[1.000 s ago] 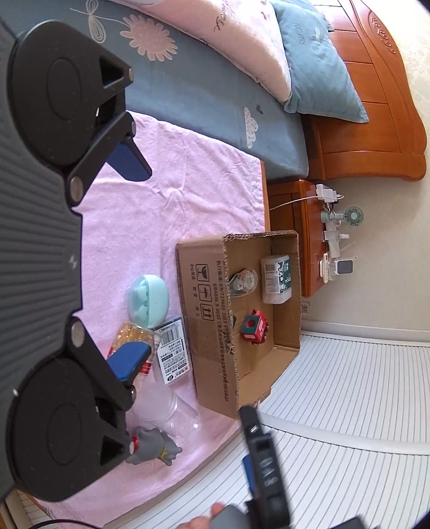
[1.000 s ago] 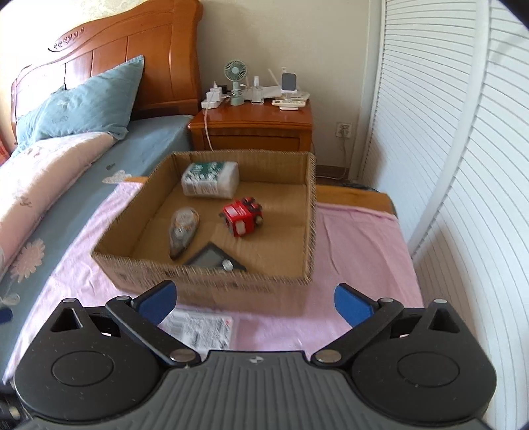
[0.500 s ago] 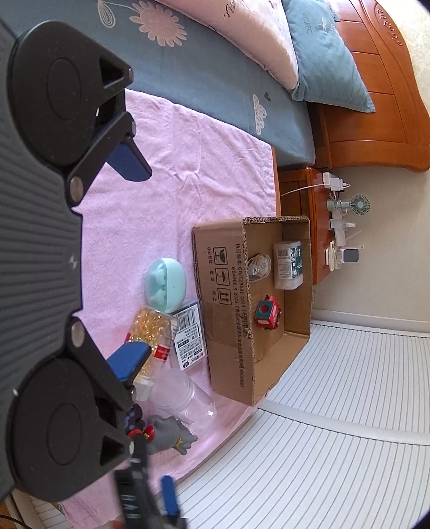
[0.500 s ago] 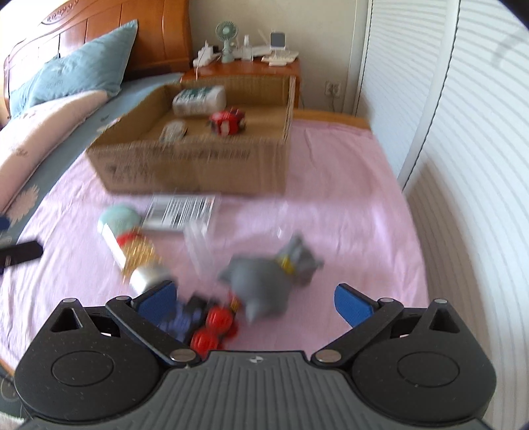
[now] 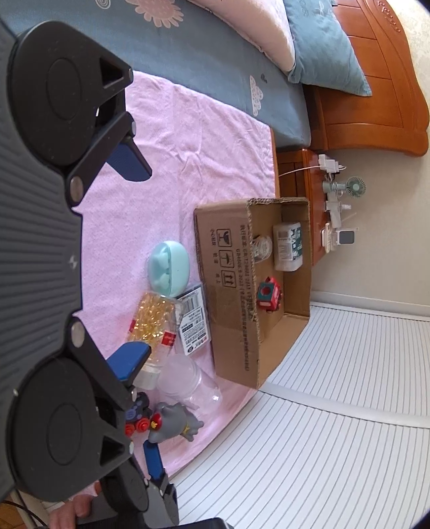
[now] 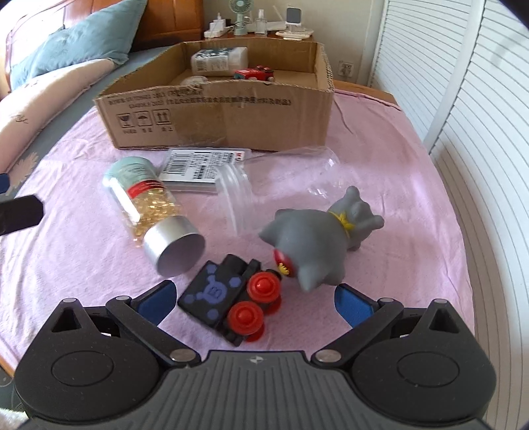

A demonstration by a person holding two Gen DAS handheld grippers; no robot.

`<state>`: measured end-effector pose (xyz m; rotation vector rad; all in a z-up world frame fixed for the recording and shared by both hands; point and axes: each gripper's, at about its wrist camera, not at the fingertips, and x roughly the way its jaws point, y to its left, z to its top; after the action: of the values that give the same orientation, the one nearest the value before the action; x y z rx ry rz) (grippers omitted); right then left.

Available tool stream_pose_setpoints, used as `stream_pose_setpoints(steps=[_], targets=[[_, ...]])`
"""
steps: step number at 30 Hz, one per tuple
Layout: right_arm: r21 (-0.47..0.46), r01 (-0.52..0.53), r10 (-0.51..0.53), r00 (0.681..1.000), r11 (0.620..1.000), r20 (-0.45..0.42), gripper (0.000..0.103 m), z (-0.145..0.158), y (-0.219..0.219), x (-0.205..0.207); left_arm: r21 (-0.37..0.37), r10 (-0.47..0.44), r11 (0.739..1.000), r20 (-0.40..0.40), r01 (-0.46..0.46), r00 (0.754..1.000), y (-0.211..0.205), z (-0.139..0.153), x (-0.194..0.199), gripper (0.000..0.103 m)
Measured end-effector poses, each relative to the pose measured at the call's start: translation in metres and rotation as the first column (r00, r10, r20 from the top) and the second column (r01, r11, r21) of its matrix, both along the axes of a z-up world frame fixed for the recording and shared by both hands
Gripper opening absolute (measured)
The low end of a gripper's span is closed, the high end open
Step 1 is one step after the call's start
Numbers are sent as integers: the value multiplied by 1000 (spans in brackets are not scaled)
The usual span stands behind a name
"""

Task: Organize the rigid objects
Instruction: 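Move the right tool to the black toy train while the left tool approaches the capsule bottle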

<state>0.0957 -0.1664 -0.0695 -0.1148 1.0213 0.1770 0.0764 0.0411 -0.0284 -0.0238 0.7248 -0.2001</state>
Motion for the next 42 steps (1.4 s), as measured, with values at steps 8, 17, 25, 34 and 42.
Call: stream_pose_setpoints(steps=[8,17,25,34,42], targets=[[-17,45,-45,999,999,-3,103,-7,-32,-17,9,-58,998,-37,58,998,-15,-12,6,102],[-11,33,-33,999,999,19,103,-8,-41,-27,60,-213,974,-64,217,975,-50,-28,12,102],[-2,-14,14,999,1000,50,103,-9,-46,-33,57,-238,968,-79,243,968,-64,-40,28,102],[4,-38,38,998,999,58,103,-9,-48,-33,97,-280,953,-75,287,957,-77,-45,45,102],[8,-45,44,996,999,79,103,-9,-49,-37,152,-314,937,-37,315,949,-91,-45,49,96]])
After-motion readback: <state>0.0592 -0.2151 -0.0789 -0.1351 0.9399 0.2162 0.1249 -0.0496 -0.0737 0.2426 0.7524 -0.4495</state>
